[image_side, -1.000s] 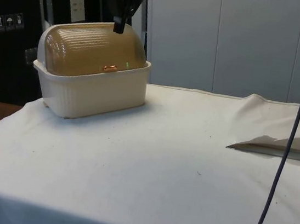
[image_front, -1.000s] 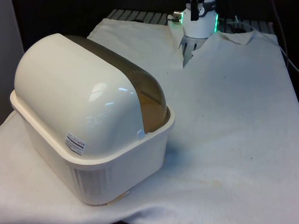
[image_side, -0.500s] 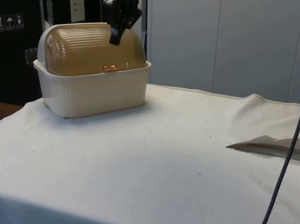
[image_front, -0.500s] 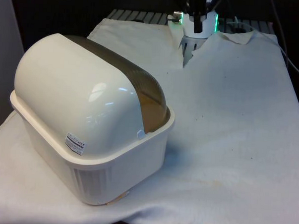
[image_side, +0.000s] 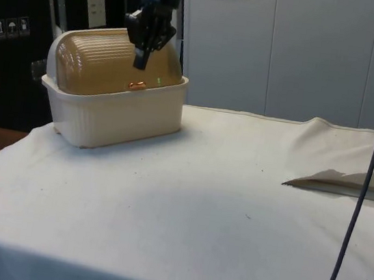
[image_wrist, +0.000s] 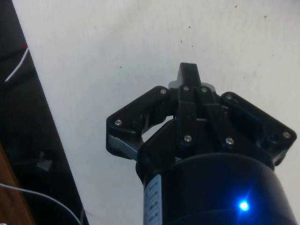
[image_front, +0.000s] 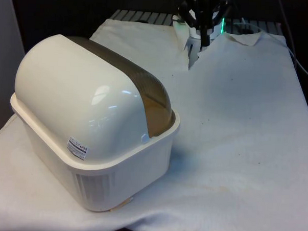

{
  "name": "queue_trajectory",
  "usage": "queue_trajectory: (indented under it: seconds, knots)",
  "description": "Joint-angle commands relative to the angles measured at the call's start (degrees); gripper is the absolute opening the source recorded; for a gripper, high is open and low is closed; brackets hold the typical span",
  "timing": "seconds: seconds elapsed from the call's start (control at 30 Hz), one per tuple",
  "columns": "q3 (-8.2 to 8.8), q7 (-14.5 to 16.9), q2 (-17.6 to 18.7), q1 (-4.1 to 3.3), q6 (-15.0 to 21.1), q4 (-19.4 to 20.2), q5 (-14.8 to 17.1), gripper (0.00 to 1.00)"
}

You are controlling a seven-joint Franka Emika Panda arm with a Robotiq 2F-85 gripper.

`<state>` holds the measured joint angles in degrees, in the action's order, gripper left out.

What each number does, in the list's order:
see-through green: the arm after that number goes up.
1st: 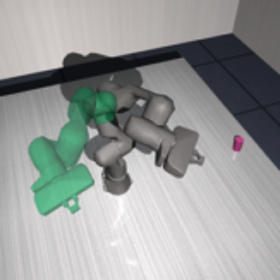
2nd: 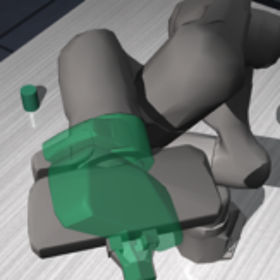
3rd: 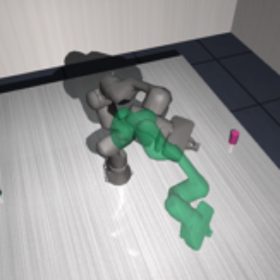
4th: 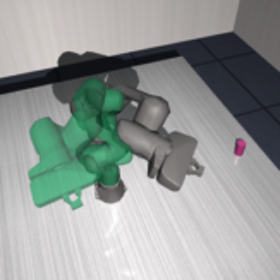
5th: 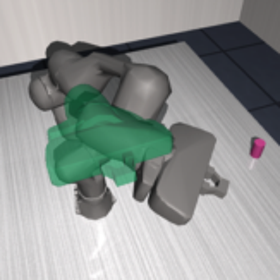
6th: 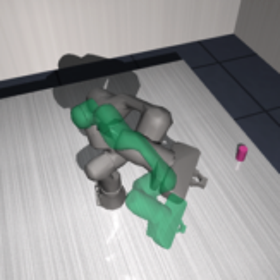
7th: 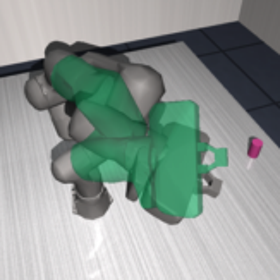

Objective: Open the lid, then close it.

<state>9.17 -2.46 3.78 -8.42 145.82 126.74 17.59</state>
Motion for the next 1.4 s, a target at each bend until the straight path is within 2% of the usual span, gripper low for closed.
queue_trajectory:
  seconds: [0.0, 0.1, 0.13, 0.23, 0.4, 0.43, 0.47, 0.63, 0.67, 0.7, 0.73, 0.93, 0.97, 1.0, 1.2, 1.23, 1.27, 1.37]
  knots:
    - [-0.23, 0.11, 0.23, -0.06, 1.49, 0.46, 1.26, 0.0]
    - [-0.29, 0.06, 1.32, -0.06, 3.21, 0.97, 2.35, 0.0]
    - [-0.11, 0.0, 1.26, 0.0, 2.18, 0.69, 1.55, 0.0]
    - [-0.34, -0.17, 2.52, -0.06, 5.27, 1.49, 2.98, 0.0]
    - [-0.23, -1.09, 4.01, -0.06, 8.14, 2.01, 2.92, 0.0]
    - [-0.23, -0.63, 3.78, 0.0, 6.65, 1.66, 2.64, 0.0]
    - [-0.23, -1.32, 4.24, -0.11, 8.71, 2.12, 2.81, 0.0]
    - [-0.17, -2.69, 5.73, -0.23, 12.32, 2.75, 2.29, 0.0]
    - [-0.11, -2.92, 5.9, -0.23, 12.89, 2.86, 2.18, 0.0]
    - [-0.34, -2.12, 5.61, -0.06, 11.52, 2.58, 2.64, 0.0]
    - [-0.11, -3.09, 6.13, -0.29, 13.41, 2.92, 2.12, 0.0]
    - [0.34, -4.3, 7.62, -0.52, 17.36, 3.44, 1.32, 0.0]
    - [-0.34, -3.09, 7.33, -0.11, 16.16, 3.09, 2.52, 0.0]
    - [0.4, -4.41, 7.79, -0.52, 17.99, 3.55, 1.2, 0.0]
    - [0.92, -4.64, 8.94, -0.69, 21.94, 4.3, 0.86, 0.0]
    - [-0.23, -3.27, 8.59, -0.11, 21.37, 4.07, 2.46, 0.0]
    - [1.03, -4.64, 9.28, -0.69, 22.98, 4.47, 0.8, 0.0]
    - [1.26, -4.58, 9.8, -0.74, 24.58, 4.7, 0.8, 0.0]
